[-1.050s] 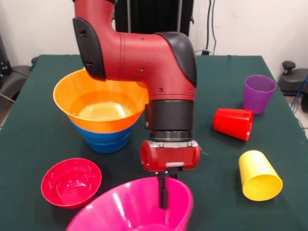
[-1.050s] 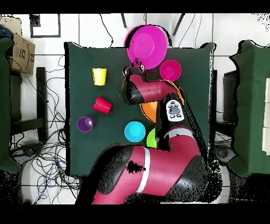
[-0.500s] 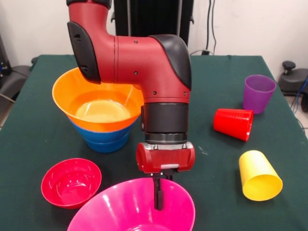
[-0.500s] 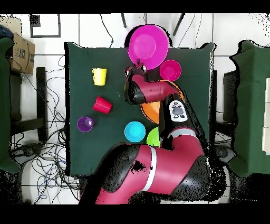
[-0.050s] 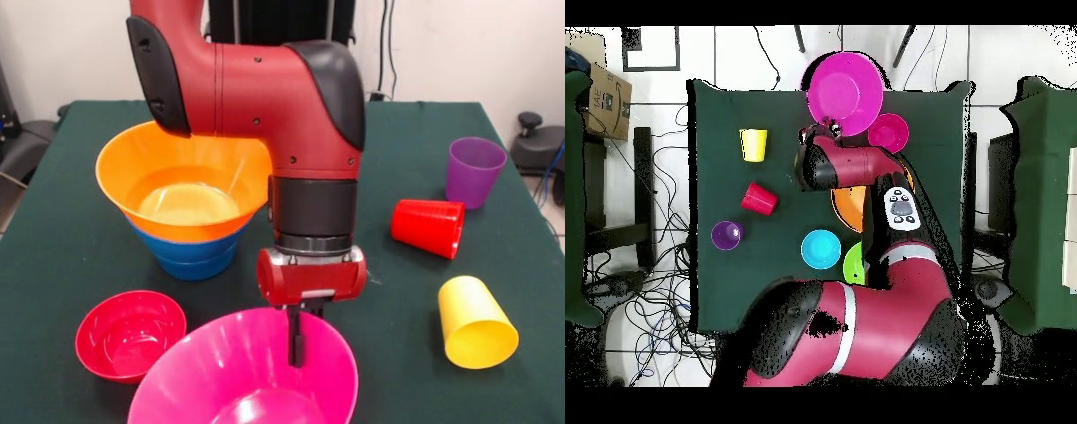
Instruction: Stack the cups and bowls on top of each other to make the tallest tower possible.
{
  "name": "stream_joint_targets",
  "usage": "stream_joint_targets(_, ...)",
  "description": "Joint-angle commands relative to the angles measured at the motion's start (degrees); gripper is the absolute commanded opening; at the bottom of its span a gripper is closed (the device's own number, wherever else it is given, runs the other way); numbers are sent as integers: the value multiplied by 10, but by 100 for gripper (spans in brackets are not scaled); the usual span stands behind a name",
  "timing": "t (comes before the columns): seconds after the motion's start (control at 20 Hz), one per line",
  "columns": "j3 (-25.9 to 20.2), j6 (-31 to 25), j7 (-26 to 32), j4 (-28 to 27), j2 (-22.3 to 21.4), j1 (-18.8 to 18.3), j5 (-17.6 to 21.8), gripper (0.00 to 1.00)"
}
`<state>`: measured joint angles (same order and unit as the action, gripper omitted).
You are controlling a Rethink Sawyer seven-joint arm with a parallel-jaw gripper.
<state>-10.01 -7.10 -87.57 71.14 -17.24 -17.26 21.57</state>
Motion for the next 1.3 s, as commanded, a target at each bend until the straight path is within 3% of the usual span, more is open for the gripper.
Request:
stream_joint_targets(0.05,-23,-181,-33,79,3,22,-30,0)
stream_joint_targets(0.55,-55,-260,-40,110,-21,12,-87,0)
stream_joint_targets(1.3,-55,-276,-62,146,-64,42,-149,0)
